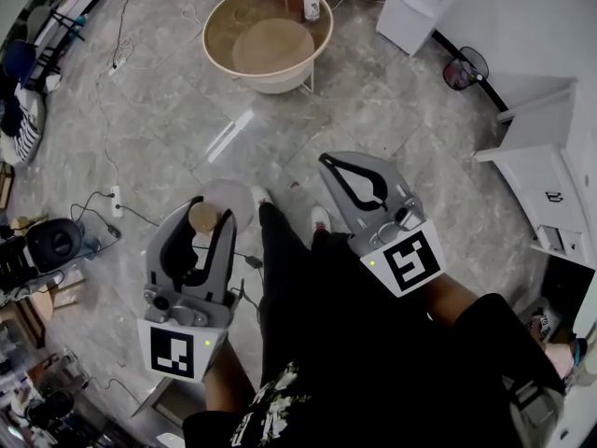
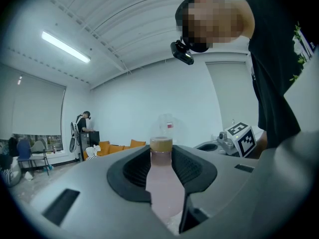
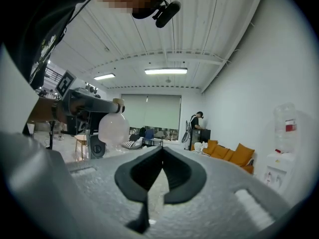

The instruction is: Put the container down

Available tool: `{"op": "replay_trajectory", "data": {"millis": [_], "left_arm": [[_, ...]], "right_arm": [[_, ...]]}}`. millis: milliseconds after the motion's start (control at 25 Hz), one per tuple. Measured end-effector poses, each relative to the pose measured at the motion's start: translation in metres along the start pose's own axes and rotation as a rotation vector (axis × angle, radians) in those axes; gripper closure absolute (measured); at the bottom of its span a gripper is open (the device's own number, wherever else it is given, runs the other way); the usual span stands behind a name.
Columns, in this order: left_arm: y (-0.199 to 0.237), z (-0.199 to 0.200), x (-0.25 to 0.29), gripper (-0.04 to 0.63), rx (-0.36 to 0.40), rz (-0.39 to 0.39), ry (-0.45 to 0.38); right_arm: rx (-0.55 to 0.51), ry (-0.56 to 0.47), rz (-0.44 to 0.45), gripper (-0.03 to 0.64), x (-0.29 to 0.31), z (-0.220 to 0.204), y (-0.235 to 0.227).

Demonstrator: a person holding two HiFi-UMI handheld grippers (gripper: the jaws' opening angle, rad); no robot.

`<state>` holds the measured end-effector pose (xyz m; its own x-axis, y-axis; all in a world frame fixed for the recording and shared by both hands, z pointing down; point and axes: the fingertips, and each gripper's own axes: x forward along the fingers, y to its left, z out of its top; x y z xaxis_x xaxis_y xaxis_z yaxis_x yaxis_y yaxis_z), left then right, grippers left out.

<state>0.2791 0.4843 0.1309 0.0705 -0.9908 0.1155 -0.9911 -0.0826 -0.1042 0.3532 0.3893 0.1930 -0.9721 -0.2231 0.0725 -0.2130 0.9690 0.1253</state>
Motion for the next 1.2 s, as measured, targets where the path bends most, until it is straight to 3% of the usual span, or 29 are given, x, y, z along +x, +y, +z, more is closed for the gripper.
{"op": "replay_trajectory", "data": {"millis": [720, 1200], "left_arm": [[0.062, -0.005, 0.043, 0.454, -0.008, 0.020, -0.024], [0.154, -0.008, 0.068, 0.454, -0.014, 0.019, -0.018]], "right_arm": [[0.002, 0.014, -0.014, 0.621, 0.061, -0.015, -0.040], [0.010, 0.024, -0.006, 0.621, 0.158, -0.009, -0.053]]}}
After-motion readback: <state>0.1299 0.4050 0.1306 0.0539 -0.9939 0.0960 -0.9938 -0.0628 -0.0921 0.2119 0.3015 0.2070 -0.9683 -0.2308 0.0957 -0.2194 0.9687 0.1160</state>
